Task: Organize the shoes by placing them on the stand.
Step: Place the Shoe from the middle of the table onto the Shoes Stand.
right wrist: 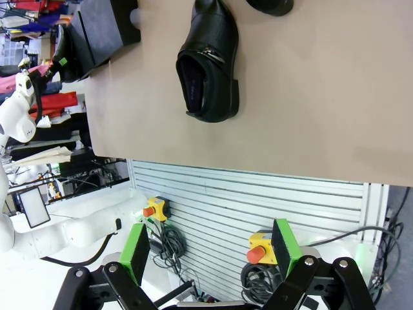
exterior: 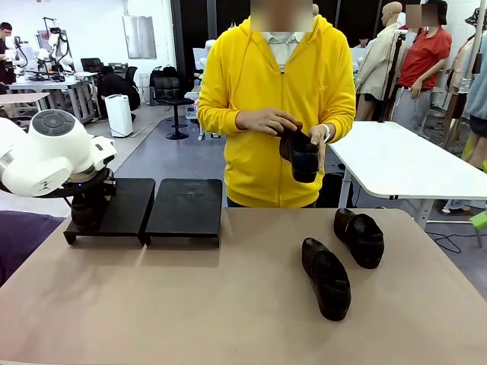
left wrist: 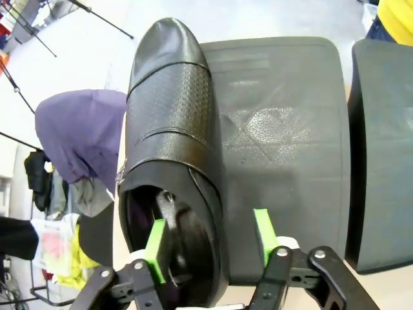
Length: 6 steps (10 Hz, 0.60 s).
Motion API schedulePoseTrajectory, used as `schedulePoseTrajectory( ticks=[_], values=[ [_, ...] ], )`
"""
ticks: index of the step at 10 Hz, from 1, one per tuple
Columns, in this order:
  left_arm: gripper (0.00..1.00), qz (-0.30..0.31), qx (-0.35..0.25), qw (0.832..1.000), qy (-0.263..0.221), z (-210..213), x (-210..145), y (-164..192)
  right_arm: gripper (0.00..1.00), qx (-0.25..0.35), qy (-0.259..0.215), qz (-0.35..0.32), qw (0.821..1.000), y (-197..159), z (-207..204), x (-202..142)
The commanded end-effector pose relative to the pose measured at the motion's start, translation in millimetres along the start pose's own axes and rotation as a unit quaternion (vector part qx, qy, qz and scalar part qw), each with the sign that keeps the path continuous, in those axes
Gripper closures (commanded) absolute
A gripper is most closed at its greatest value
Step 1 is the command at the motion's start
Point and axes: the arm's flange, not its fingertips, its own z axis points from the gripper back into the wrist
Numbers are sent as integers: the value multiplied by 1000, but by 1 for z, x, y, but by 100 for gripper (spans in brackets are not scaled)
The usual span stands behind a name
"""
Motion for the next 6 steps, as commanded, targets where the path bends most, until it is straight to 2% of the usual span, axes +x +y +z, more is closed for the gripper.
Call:
schedulePoseTrajectory(
  ticks=[1, 3, 5, 6],
  values=[
    [0, -3, -15, 1000, -9, 25, -6, -4, 0, -5, 4, -5, 1000, 1, 4, 0],
    [0, -41, -67, 997, -1, 80, -15, 0, 0, -5, 4, -5, 1000, 1, 4, 0],
    [0, -9, -95, 995, 42, 160, -38, 11, 0, -5, 4, -5, 1000, 1, 4, 0],
    [0, -5, -158, 984, 79, 196, -54, 11, 0, -5, 4, -5, 1000, 1, 4, 0]
  ],
)
